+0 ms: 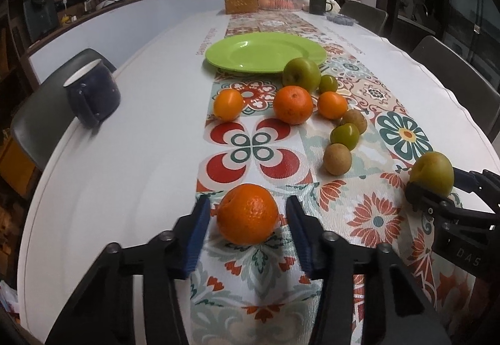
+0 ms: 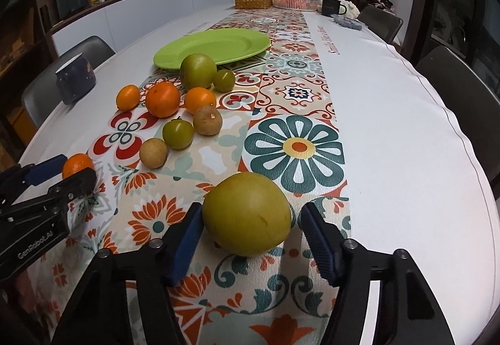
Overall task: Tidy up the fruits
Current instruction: 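Grasp the orange with the left tool while the right tool grasps the large yellow-green pomelo, then carry the orange with the left tool while the right tool carries the pomelo onto the green plate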
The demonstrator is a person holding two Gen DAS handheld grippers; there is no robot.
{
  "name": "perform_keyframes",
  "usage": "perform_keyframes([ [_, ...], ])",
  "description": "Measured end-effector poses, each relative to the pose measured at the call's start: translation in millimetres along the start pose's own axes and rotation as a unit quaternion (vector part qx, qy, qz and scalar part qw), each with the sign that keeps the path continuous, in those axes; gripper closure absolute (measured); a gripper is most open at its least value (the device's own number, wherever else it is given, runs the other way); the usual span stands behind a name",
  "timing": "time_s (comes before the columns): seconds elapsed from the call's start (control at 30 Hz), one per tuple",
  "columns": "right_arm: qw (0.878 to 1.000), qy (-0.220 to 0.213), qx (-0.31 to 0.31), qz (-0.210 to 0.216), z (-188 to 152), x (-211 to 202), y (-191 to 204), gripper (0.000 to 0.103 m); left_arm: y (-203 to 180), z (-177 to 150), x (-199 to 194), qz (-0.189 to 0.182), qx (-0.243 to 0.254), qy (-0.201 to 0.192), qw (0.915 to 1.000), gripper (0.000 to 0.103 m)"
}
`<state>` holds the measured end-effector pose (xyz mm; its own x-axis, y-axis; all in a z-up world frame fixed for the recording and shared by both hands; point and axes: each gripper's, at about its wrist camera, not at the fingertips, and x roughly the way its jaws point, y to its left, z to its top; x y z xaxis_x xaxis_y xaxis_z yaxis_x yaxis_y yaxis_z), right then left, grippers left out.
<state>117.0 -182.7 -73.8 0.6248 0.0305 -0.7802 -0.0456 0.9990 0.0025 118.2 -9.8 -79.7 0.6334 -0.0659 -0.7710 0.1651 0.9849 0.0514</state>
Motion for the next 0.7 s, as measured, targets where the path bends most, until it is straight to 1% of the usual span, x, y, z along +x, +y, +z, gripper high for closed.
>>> perform_keyframes([
  [0.03,1.000,0.000,-0.001,0.001,0,0,1,0.045,0,0,1,0.002,0.001,0.001,1.0000,0.061],
  [0.1,1.000,-0.005,-0.006,0.001,1,-1,2,0.050,0,1,2,0.004,0.003,0.000,1.0000,0.062],
  [0.43,0.999,-0.021,-0.025,-0.006,3,-3,5,0.051,-1,2,1,0.001,0.011,0.001,0.9999,0.063],
  [0.6,0.998,-0.042,-0.037,-0.003,10,-16,10,0.051,-1,6,-12,0.002,0.022,-0.016,0.9996,0.063],
  [0.7,0.998,-0.054,-0.042,0.008,18,-24,13,0.051,0,13,-22,-0.001,0.025,-0.027,0.9993,0.063],
])
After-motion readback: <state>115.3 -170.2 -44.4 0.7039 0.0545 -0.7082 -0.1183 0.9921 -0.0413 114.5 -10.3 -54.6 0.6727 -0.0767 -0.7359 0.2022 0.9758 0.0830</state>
